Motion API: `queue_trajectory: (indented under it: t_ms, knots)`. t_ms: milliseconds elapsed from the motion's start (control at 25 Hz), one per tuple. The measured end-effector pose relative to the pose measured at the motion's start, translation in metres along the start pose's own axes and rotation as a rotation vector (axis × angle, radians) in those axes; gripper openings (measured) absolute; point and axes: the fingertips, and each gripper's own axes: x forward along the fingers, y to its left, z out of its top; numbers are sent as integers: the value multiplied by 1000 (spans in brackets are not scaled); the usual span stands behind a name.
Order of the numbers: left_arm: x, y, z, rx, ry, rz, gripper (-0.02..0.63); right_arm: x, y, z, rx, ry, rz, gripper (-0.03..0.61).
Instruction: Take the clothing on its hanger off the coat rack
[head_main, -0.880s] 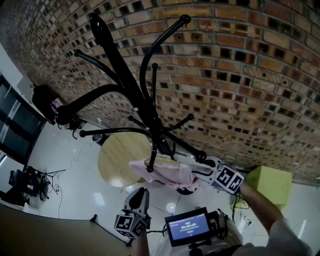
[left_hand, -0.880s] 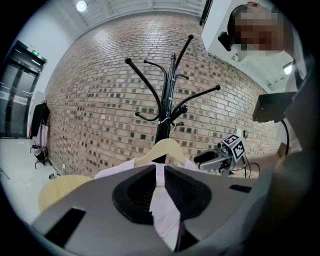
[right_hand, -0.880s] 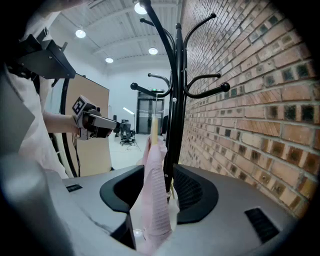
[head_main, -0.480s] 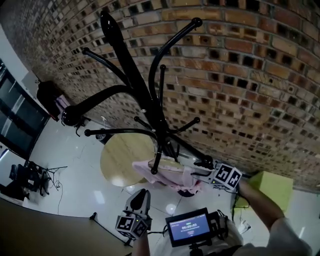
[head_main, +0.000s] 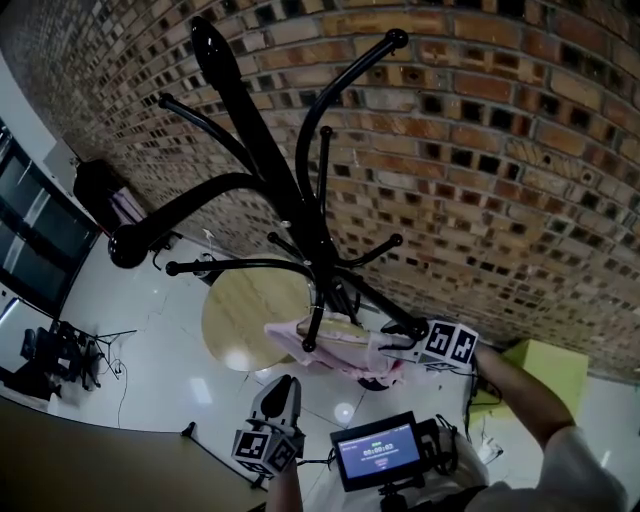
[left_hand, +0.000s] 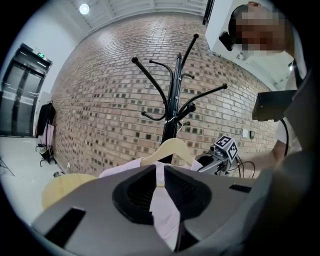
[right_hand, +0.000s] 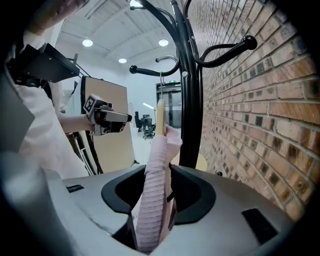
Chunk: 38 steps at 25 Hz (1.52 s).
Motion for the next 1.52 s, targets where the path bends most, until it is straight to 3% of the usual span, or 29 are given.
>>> queue_trajectory:
  t_ms: [280,440,560,1200,1520]
  knots:
    - [4,-3,7,1,-5,-13,51,14,15,8,-73,59,36,150]
    - [8,-4,17,4,-22,-17,51,21,4,7,-73,75,32,81]
    - [10,-3,13,4,-20,-16,51,21,-1,6,-58,63,30,63]
    - [7,-8,2,6,27,-49,50,17,-2,-1,5,43,-88,23]
    - [-6,-5,3,2,22,-43,49,16,4,1,27,35,-107,20]
